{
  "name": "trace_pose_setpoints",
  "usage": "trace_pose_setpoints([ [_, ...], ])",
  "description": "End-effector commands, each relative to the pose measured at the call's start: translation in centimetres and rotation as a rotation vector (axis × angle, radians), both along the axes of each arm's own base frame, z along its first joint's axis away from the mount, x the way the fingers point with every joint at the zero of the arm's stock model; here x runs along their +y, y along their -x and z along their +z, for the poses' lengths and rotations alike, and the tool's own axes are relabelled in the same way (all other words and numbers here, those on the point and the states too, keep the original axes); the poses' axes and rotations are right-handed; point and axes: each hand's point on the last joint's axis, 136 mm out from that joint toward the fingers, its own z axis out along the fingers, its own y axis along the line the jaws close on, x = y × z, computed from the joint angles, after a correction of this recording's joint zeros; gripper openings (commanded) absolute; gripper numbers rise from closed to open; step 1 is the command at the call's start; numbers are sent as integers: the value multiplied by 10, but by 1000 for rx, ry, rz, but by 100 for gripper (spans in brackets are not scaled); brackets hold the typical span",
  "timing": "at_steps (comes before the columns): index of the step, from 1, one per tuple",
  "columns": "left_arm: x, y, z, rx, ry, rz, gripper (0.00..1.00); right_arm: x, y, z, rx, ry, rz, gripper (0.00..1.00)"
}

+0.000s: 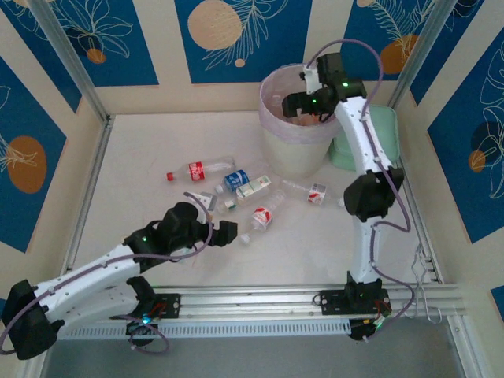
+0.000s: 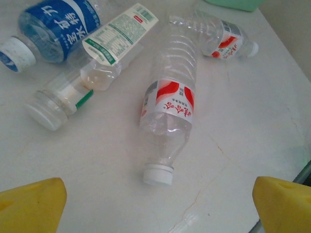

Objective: Put the plastic bottles in the bin

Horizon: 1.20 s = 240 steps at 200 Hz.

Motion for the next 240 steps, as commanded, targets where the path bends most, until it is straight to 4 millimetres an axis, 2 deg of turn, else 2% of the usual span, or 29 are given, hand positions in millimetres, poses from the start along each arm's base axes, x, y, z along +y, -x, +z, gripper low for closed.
trace_pose_setpoints([
  [1, -10, 0, 8, 3, -27, -59, 99, -4, 27, 78, -157, -132, 21, 99],
  [14, -15, -2, 5, 15, -48, -74, 99, -8, 38, 95, -183, -170, 15, 99],
  [34, -26, -3, 0, 30, -93, -104, 99, -23, 55, 109, -201, -211, -36, 99],
  [43, -32, -3, -4, 35, -119, -123, 99, -31, 65, 120, -237, -236, -70, 99],
  [51, -38, -2, -8, 44, -139, -144, 99, -38, 75, 122, -263, -269, -100, 99],
  [54, -41, -1, -9, 49, -147, -152, 100, -39, 78, 131, -303, -288, -101, 99],
  [55, -42, -1, -10, 50, -149, -155, 100, -40, 78, 128, -301, -292, -103, 99],
  [60, -46, 1, -13, 58, -160, -170, 99, -43, 87, 136, -343, -324, -106, 99],
  [82, -61, 6, -26, 76, -207, -218, 99, -57, 125, 139, -407, -481, -133, 99],
  [99, -68, 9, -39, 96, -268, -242, 95, -64, 147, 127, -374, -529, -148, 99],
  [139, -74, 7, -76, 133, -446, -253, 92, -60, 190, 72, -220, -511, -150, 99],
  [166, -78, -6, -87, 109, -490, -214, 93, -60, 220, 39, -165, -508, -173, 100],
  [194, -88, -19, -94, 76, -502, -204, 99, -59, 246, 8, -95, -526, -208, 100],
  [218, -97, -29, -105, 61, -516, -195, 99, -58, 258, -12, -72, -552, -227, 100],
  [240, -106, -33, -114, 67, -539, -215, 99, -59, 257, -9, -75, -566, -234, 100],
])
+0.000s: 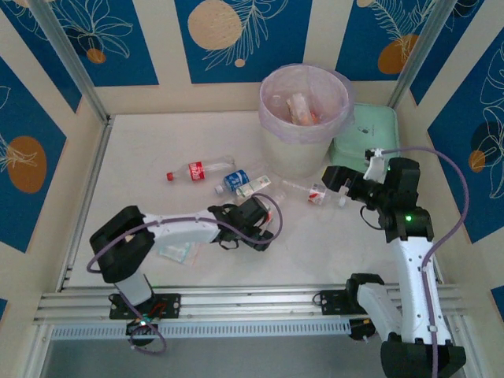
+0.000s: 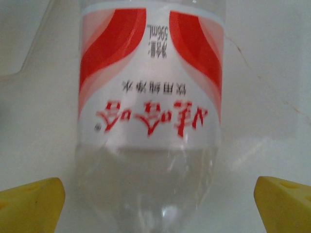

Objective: Put the plastic bottles in the bin

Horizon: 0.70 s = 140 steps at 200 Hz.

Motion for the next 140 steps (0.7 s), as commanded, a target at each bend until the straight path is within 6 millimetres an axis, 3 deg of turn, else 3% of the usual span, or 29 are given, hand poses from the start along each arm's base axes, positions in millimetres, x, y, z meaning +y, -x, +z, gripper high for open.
trace_pose_setpoints([
  [1, -15, -12, -2, -38, -12, -24, 99, 2, 2, 3, 7, -43, 3, 100],
  [17, -19, -14, -6, -27, -29, -24, 93, 3, -1, 8, -4, -56, 5, 100],
  [35, -20, -13, -9, -13, -21, -8, 79, 4, -3, 8, -6, -71, 7, 100],
  [68, -20, -10, 1, -6, 24, 5, 57, 11, -8, -8, 38, -163, 11, 100],
  [114, -12, -1, 29, -22, 92, 8, 50, 35, 0, -28, 154, -276, 139, 99],
  [140, -33, 9, 67, -95, 350, -97, 50, 55, 2, -36, 234, -336, 244, 100],
])
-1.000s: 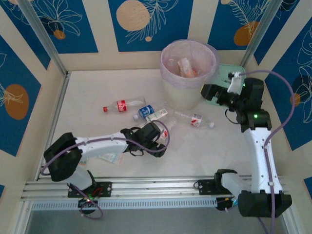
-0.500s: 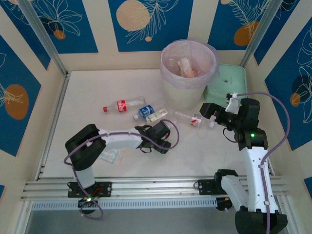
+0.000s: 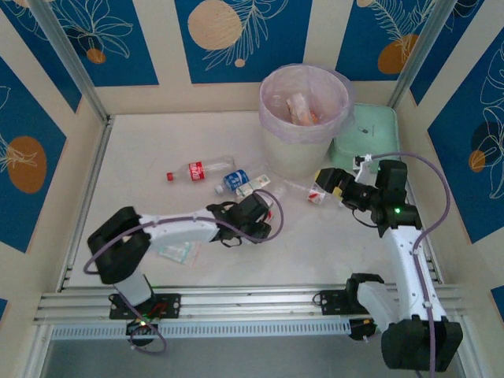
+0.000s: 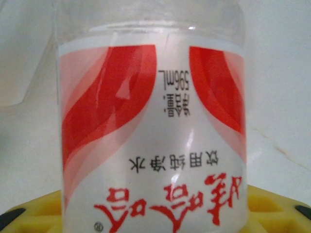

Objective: Put the plastic bottles in the bin

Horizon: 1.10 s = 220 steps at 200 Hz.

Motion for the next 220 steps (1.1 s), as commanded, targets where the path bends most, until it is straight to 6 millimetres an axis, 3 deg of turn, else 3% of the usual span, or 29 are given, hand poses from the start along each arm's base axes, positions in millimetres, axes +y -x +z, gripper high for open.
trace_pose_setpoints([
  [1, -21, 11, 40, -67, 238, -92, 50, 25, 8, 3, 51, -101, 134, 100],
  [22, -35, 17, 67, -133, 384, -173, 50, 40, 5, -2, 83, -100, 193, 99],
  [51, -45, 22, 75, -145, 425, -238, 50, 60, 0, -6, 60, -29, 251, 99],
  [87, -53, 22, 86, -166, 478, -259, 50, 64, -9, -25, 136, -4, 250, 100],
  [111, -51, 22, 84, -162, 459, -259, 50, 64, -10, -23, 116, -4, 242, 91],
  [153, -54, 25, 78, -152, 454, -280, 52, 56, -11, -28, 112, 40, 205, 66],
  [198, -56, 23, 87, -162, 505, -266, 64, 50, -8, -20, 87, 57, 181, 51],
  [220, -51, 22, 90, -177, 531, -239, 82, 44, -6, -7, 62, 95, 173, 50],
])
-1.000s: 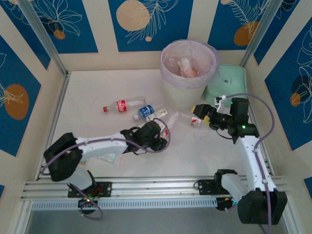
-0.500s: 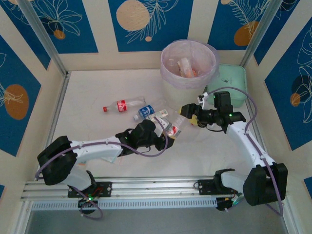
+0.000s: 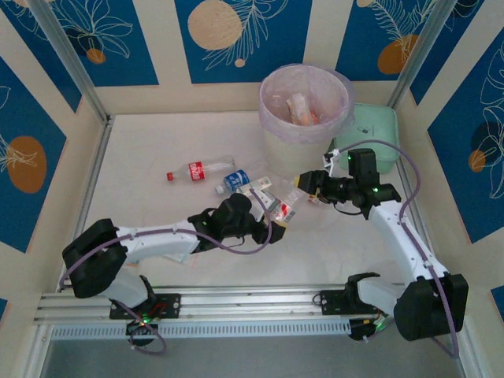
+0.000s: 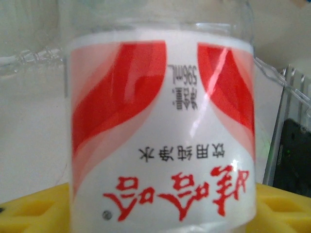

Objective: Put the plastic bottles in the bin

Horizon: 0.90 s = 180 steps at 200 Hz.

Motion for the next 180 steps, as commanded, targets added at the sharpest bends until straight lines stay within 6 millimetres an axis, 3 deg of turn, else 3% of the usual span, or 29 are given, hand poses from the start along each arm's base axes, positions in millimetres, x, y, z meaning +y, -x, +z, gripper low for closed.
trace_pose_setpoints([
  [1, 0, 2, 13, -19, 69, 4, 84, -9, 3, 17, -41, 47, -13, 50],
  [15, 3, 5, 16, -26, 89, -3, 99, -18, 3, 31, -80, 94, -39, 49],
  [41, 14, 10, 23, -26, 102, 7, 99, -40, 5, 73, -190, 188, -105, 44],
  [76, 43, 5, 22, -17, 57, 104, 99, -47, 6, 169, -438, 178, -122, 38],
  [102, 67, -5, 16, 20, 15, 220, 99, -57, -7, 240, -646, 231, -180, 34],
  [127, 86, -4, 11, 70, 15, 291, 99, -75, -35, 296, -808, 304, -295, 27],
  [143, 98, -1, 6, 90, 19, 328, 99, -90, -64, 318, -884, 363, -393, 18],
  [161, 112, 2, 3, 106, 16, 370, 99, -100, -100, 331, -924, 431, -450, 10],
  [180, 126, 4, 3, 106, 13, 405, 99, -102, -139, 330, -930, 534, -468, 6],
])
